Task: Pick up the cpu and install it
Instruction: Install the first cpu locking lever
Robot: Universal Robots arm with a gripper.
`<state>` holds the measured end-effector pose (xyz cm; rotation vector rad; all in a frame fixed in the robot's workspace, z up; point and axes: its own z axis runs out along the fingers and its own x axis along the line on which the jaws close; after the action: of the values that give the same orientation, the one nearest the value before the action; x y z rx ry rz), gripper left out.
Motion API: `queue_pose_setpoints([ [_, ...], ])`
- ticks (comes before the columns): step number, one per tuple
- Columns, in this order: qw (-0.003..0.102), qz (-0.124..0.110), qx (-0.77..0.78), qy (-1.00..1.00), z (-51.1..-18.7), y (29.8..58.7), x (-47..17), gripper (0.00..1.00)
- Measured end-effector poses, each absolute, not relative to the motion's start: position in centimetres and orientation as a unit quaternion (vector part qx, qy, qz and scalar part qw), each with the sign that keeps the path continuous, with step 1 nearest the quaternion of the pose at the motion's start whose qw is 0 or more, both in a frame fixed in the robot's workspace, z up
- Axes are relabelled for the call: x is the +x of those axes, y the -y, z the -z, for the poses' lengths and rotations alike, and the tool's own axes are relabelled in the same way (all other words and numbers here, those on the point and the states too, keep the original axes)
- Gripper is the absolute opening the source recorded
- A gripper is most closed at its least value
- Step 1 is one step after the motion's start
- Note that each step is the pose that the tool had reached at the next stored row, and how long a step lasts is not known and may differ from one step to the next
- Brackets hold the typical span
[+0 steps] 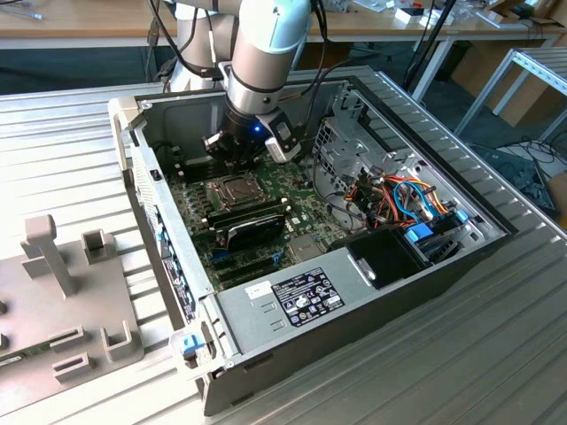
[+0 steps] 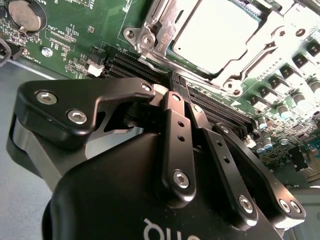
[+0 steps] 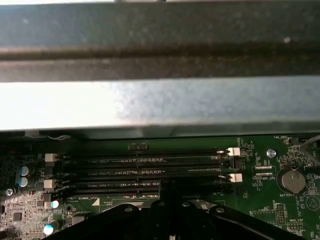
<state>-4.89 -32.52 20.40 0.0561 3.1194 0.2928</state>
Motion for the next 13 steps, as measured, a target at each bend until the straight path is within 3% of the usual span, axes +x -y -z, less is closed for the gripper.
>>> queue_pose_setpoints([
  [13, 0.004, -0.096, 0.018, -0.995, -20.2, 32.73, -4.75, 0.11],
])
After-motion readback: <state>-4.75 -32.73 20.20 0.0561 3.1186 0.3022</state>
